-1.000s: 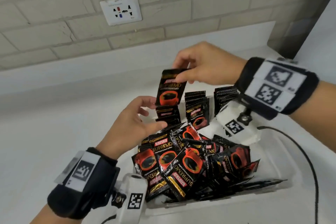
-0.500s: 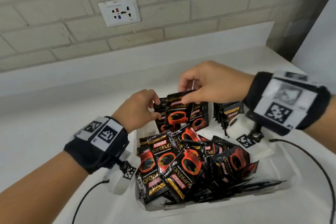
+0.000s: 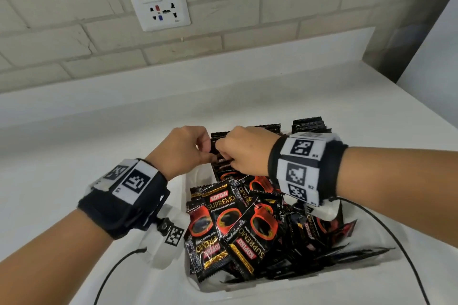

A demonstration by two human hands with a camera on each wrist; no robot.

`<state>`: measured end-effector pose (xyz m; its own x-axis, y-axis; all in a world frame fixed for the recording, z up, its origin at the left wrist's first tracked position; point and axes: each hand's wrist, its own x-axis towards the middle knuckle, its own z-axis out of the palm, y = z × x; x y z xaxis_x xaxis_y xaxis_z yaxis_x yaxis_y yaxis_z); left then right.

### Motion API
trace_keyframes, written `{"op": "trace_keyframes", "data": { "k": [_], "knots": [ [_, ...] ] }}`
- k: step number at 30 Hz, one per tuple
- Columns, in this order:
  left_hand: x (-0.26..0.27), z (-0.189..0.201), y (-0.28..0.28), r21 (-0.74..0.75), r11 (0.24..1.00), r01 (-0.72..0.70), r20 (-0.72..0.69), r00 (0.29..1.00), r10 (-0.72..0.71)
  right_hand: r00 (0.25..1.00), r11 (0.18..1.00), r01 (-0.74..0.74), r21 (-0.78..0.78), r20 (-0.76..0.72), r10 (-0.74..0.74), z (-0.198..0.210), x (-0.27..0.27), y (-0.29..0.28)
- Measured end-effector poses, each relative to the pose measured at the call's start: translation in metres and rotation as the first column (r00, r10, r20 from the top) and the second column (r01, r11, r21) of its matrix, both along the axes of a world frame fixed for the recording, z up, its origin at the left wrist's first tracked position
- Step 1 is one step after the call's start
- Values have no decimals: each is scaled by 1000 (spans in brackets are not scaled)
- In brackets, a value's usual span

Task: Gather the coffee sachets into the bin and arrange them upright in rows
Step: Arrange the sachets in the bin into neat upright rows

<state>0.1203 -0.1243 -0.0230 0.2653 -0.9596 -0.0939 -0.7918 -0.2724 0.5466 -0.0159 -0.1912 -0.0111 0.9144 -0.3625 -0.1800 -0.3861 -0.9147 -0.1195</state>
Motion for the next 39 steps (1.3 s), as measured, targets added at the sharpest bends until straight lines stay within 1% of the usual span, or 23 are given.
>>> {"op": "trace_keyframes", "data": {
  "k": [5, 7, 10, 13, 15, 17, 19, 24, 31, 34, 39],
  "knots": [
    [-4, 9, 15, 35, 999, 10, 42, 999, -12, 999, 976, -31, -215, -29, 26, 3, 0, 2],
    [-7, 13, 22, 82, 996, 28, 37, 999, -31, 998, 967, -57, -247, -52, 45, 4, -1, 0],
    [-13, 20, 35, 158, 983, 89, -20, 996, -87, 997, 976, -72, -205, -45, 64, 6, -1, -4],
    [-22, 23, 42, 223, 950, 220, -113, 973, -199, 998, 995, -61, -83, -31, 58, 11, 0, -10],
    [-29, 20, 40, 260, 918, 300, -98, 954, -284, 997, 998, -56, -18, -50, 55, 15, 1, -14],
    [-33, 13, 33, 295, 880, 373, -76, 927, -367, 996, 998, -59, 9, -71, 59, 18, 2, -16],
    [-34, 4, 27, 325, 851, 412, -85, 909, -407, 995, 998, -52, 31, -87, 55, 20, 2, -16],
    [-42, -14, 21, 463, 794, 394, -134, 916, -377, 994, 997, -48, 63, -95, 54, 22, 4, -16],
    [-46, -24, 17, 461, 809, 363, -101, 928, -359, 992, 994, -71, 85, -96, 79, 21, 7, -15],
    [-46, -27, 17, 493, 801, 341, -55, 930, -362, 992, 994, -66, 82, -98, 74, 21, 7, -16],
    [-55, -25, 22, 562, 775, 289, 81, 913, -400, 993, 994, -71, 78, -91, 78, 20, 7, -16]
  ]
}}
